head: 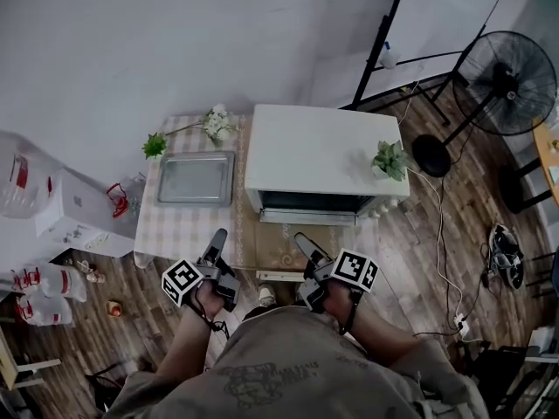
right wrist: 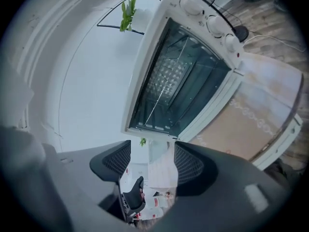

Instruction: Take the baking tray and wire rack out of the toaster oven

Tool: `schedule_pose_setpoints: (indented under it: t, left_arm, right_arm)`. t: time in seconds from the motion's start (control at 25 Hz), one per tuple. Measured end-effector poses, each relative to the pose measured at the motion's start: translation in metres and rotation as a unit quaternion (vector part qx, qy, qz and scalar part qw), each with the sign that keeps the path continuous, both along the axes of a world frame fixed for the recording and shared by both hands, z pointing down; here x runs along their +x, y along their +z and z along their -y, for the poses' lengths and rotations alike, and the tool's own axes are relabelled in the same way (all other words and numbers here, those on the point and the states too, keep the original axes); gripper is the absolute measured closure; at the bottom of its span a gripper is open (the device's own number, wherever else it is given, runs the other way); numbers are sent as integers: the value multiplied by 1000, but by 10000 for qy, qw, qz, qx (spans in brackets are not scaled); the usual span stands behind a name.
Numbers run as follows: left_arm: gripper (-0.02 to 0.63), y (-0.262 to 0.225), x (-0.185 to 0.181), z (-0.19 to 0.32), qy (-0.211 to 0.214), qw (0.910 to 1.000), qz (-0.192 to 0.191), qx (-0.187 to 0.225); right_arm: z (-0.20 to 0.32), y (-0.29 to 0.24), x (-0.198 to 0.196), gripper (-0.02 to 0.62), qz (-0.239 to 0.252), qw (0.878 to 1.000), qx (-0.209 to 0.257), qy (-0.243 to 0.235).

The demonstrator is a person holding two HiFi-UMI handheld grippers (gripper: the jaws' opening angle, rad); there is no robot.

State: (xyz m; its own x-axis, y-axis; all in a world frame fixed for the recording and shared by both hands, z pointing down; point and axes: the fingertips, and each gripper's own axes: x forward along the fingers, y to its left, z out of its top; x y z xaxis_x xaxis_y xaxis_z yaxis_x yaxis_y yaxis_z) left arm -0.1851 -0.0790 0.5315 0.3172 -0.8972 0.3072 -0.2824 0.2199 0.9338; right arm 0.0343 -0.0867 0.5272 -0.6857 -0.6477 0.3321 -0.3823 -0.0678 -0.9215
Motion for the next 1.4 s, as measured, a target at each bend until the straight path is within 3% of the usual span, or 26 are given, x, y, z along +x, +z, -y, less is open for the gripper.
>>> schedule_pose_setpoints:
  t: [0.36, 0.52, 0.76, 0.92, 1.4]
  left_arm:
    - [253, -11, 59, 22, 453, 9986, -76, 271]
    - [323, -11, 102, 40, 741, 9959, -127, 495]
    - [341, -9, 144, 78, 656, 9940, -445, 759]
    - [436, -4, 148, 102, 490, 9930, -440, 981]
    - [439, 14, 160, 153, 35, 9821, -591, 1788]
  right_arm:
    - [4, -4, 53, 308, 166, 9963, 153, 824]
    - [24, -6, 87, 319, 231, 9897, 309, 1377]
    - [63, -4, 122, 310, 544, 9780, 566, 1931]
    - [83, 6, 132, 341, 636, 9733, 748, 2073]
    - [136, 23, 138, 370, 1404, 9459, 1439, 2545]
